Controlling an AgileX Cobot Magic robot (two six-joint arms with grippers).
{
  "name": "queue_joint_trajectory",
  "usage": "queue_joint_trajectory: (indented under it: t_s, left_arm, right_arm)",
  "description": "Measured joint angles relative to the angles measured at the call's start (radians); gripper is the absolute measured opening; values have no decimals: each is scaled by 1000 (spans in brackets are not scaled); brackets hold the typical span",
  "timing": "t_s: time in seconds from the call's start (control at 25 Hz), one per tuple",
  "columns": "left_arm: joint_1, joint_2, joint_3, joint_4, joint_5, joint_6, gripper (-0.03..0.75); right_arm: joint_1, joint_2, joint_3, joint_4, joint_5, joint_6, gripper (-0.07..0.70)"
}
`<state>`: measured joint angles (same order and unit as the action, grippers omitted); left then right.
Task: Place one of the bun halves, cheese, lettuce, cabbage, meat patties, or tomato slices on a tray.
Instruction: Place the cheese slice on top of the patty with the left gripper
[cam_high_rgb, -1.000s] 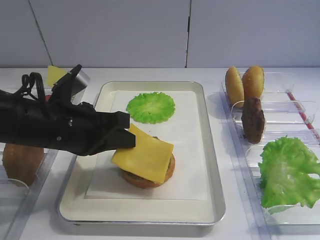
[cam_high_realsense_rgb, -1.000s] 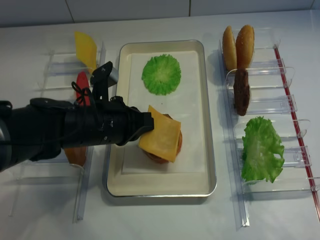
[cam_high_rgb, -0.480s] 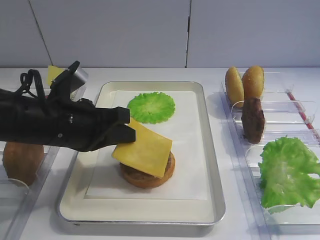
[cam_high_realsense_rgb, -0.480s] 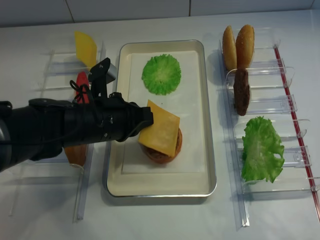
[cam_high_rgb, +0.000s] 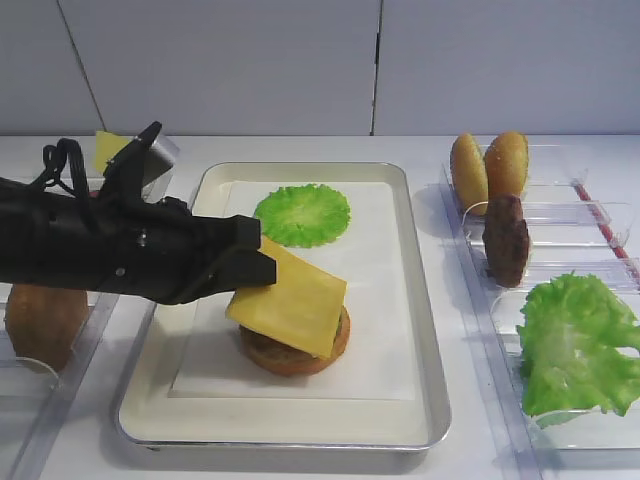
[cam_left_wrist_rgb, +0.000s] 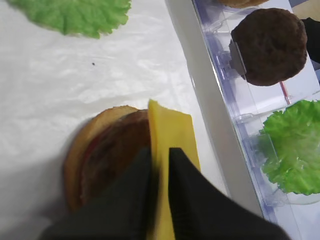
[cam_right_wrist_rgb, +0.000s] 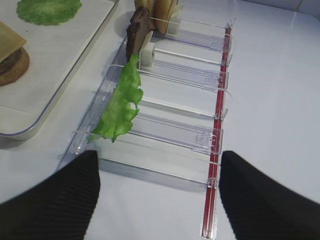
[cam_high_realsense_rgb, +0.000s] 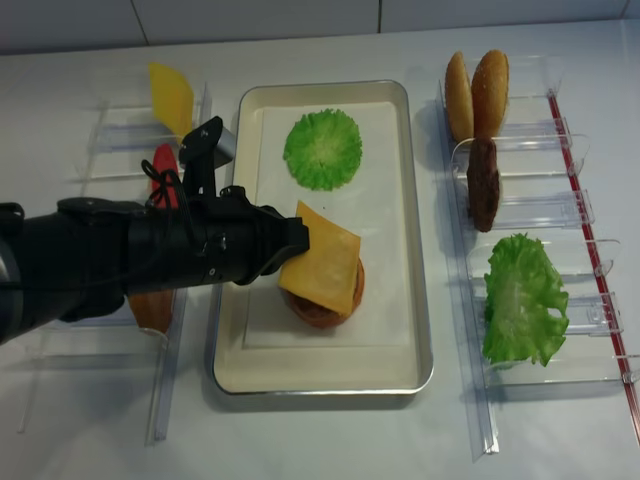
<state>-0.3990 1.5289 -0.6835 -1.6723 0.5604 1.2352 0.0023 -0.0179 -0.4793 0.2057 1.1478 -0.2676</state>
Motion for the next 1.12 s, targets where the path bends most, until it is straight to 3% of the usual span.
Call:
queue_joint_trajectory:
  t_s: [0.24,0.48,0.64,1.12]
  left_arm:
    - [0,0,0,2,4,19,269]
    - [0,0,0,3,4,173,446]
    - [0,0,0,3,-10,307,474]
    - [0,0,-8,4,-120,663,477]
  right_arm:
    - [0,0,0,0,0,0,515]
    - [0,0,0,0,0,0,515]
    - [0,0,0,0,0,0,515]
    - [0,0,0,0,0,0,515]
